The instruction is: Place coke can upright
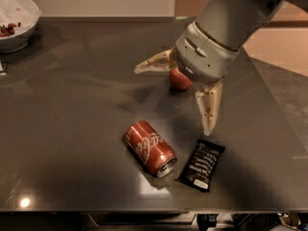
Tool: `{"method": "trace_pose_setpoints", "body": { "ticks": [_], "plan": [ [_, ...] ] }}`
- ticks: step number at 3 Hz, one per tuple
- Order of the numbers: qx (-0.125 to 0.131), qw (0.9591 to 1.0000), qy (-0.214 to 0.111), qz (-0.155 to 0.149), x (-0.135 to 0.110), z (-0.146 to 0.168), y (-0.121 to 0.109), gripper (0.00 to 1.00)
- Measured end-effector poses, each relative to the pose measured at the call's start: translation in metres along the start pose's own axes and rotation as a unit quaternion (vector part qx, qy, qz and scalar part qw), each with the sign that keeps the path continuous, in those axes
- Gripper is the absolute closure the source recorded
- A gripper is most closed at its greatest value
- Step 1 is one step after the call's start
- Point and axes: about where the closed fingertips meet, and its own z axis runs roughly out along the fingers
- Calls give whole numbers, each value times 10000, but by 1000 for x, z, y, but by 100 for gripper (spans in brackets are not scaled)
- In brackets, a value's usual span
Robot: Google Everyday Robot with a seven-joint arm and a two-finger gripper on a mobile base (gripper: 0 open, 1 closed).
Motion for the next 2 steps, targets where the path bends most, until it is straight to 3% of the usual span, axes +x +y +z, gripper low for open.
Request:
{"method": "trace_pose_setpoints", "body": {
  "ticks": [1,2],
  "plan": [
    [-171,9934,85,-1133,-16,16,1,0],
    [-370,9751,226,-2176,-27,27,6,0]
  ]
}}
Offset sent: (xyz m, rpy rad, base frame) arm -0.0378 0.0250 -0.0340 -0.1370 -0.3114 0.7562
